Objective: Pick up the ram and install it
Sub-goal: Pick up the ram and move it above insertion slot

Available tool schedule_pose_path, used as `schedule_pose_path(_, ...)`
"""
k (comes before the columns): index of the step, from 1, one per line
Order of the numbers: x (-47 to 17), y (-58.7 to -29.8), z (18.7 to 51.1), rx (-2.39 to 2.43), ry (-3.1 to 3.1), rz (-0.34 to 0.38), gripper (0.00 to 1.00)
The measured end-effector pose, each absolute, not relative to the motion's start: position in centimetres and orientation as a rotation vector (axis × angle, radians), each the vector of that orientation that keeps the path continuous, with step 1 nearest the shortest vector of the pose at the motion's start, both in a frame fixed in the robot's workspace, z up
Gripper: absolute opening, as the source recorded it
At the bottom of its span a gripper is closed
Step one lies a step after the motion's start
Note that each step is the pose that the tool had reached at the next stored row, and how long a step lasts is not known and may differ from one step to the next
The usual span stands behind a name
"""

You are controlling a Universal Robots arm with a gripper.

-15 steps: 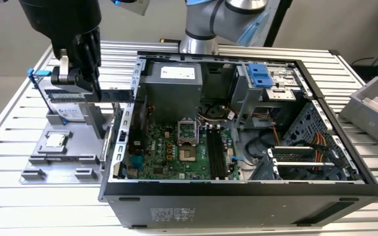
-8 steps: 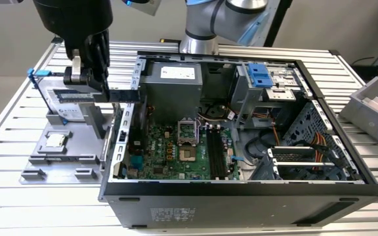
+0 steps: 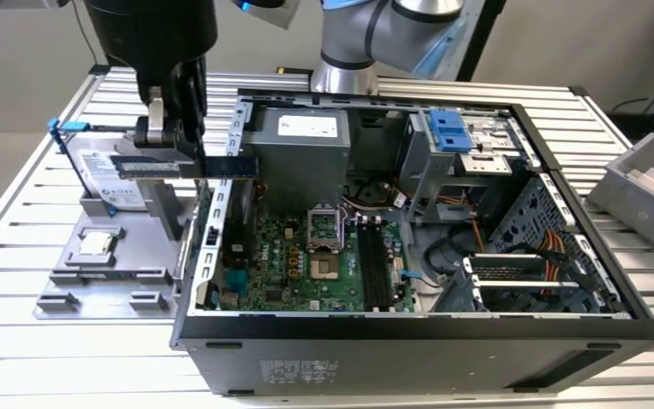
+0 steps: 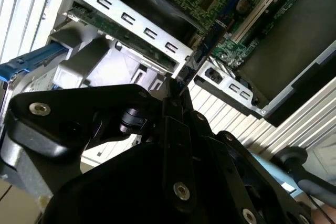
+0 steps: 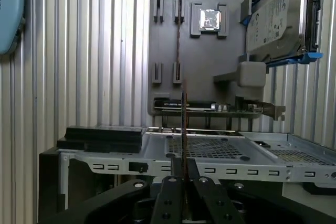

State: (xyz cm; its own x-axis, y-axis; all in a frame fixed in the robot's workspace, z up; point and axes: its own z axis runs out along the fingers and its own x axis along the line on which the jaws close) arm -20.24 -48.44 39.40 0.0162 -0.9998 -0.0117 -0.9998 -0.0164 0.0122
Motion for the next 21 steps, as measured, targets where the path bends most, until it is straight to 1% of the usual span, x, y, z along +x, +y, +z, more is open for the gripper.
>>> schedule_pose_path(21,-16.7,-48.4,39.4,2.238,-2.202,-0.028,0.00)
